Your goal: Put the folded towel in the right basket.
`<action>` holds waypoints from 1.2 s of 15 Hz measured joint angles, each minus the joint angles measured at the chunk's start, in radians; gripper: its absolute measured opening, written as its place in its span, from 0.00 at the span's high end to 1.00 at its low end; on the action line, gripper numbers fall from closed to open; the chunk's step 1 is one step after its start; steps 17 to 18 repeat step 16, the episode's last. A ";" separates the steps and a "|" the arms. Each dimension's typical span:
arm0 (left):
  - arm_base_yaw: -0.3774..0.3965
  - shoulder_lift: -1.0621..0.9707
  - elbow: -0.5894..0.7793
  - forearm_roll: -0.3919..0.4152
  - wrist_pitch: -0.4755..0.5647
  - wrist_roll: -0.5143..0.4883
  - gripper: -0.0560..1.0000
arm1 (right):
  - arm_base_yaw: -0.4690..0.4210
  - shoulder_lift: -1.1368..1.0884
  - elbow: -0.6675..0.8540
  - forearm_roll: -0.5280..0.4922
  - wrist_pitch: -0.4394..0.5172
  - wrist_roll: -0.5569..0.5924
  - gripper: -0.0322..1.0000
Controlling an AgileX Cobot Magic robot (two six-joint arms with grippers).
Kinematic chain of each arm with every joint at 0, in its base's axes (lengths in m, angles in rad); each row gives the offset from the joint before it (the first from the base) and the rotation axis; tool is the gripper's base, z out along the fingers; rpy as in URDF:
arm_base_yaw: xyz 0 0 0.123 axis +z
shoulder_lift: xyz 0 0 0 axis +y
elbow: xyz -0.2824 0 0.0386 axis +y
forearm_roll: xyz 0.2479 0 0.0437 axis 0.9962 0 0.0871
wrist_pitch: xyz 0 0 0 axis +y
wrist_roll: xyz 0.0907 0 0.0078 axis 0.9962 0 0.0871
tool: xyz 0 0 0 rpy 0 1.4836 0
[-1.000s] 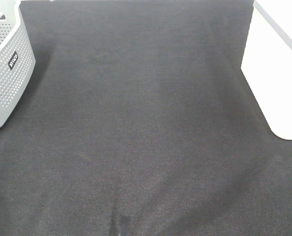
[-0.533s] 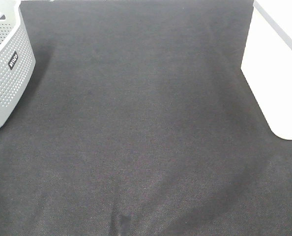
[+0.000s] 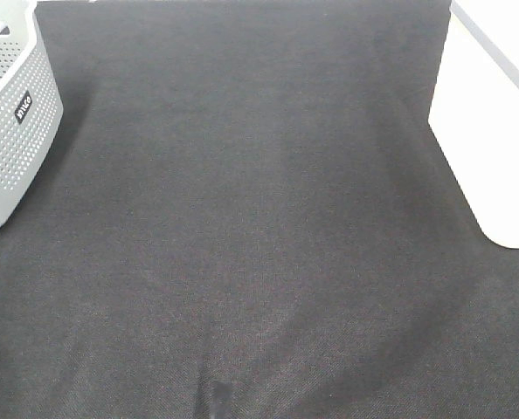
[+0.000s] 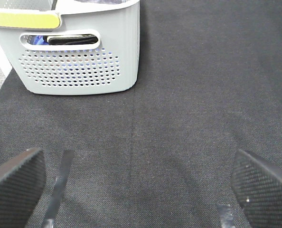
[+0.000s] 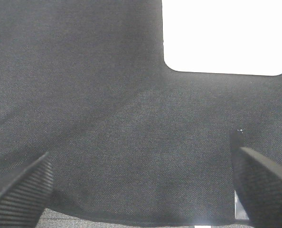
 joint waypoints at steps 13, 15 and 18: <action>0.000 0.000 0.000 0.000 0.000 0.000 0.01 | 0.000 0.000 0.000 0.000 0.000 0.000 0.03; 0.000 0.000 0.000 0.000 0.000 0.000 0.01 | 0.000 0.000 0.000 0.000 0.000 0.000 0.03; 0.000 0.000 0.000 0.000 0.000 0.000 0.01 | 0.000 0.000 0.000 0.000 0.000 0.000 0.03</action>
